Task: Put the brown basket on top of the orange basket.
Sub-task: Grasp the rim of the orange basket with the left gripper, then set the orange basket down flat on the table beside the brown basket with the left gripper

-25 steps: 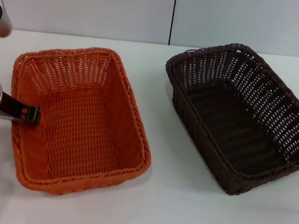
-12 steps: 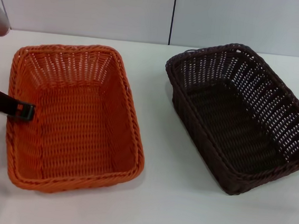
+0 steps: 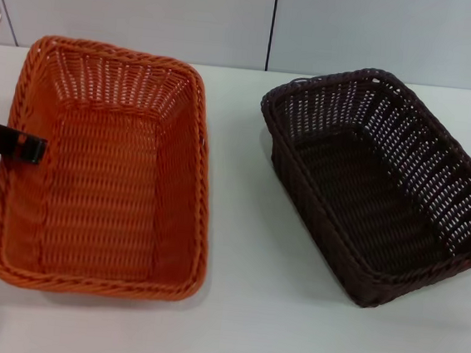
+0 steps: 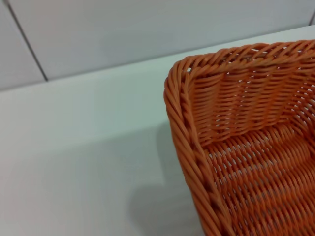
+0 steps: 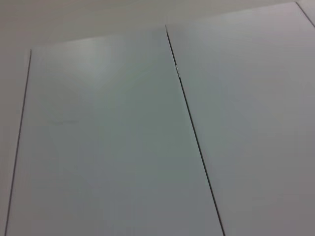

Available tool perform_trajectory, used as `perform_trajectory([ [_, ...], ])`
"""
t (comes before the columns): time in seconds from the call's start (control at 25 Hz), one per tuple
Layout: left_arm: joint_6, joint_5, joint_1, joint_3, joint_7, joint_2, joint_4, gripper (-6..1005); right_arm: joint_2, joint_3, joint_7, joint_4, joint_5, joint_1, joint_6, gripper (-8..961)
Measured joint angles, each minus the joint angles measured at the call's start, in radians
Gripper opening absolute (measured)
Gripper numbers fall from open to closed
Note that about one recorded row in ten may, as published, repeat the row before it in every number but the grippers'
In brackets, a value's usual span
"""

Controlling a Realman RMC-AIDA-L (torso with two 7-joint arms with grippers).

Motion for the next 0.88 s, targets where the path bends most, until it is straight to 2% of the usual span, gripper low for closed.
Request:
perform_trajectory([
  [0.08,-0.029,-0.001,0.001,-0.009,0.067,0.001,-0.054,233,0.000,0.000,0.000,-0.001,-0.003,0.000,0.000,817],
  [0.16,-0.029,-0.001,0.001,-0.009,0.067,0.001,-0.054,232,0.000,-0.001,0.002,-0.003,-0.012,0.000,0.000,817],
  [0.2,-0.062,-0.001,-0.001,-0.014,0.117,0.001,-0.098,231,0.000,-0.001,0.002,-0.004,-0.016,0.000,-0.003,817],
  [0.44,-0.077,-0.002,-0.006,-0.019,0.149,0.002,-0.126,201,0.002,-0.001,-0.001,-0.004,-0.026,0.004,-0.002,816],
  [0.48,-0.100,-0.004,-0.012,-0.021,0.200,0.002,-0.172,196,0.001,-0.001,0.000,-0.004,-0.026,0.004,-0.002,816],
  [0.88,-0.176,-0.005,-0.038,-0.011,0.350,0.001,-0.303,152,0.003,0.000,0.004,-0.005,-0.026,0.002,-0.012,817],
])
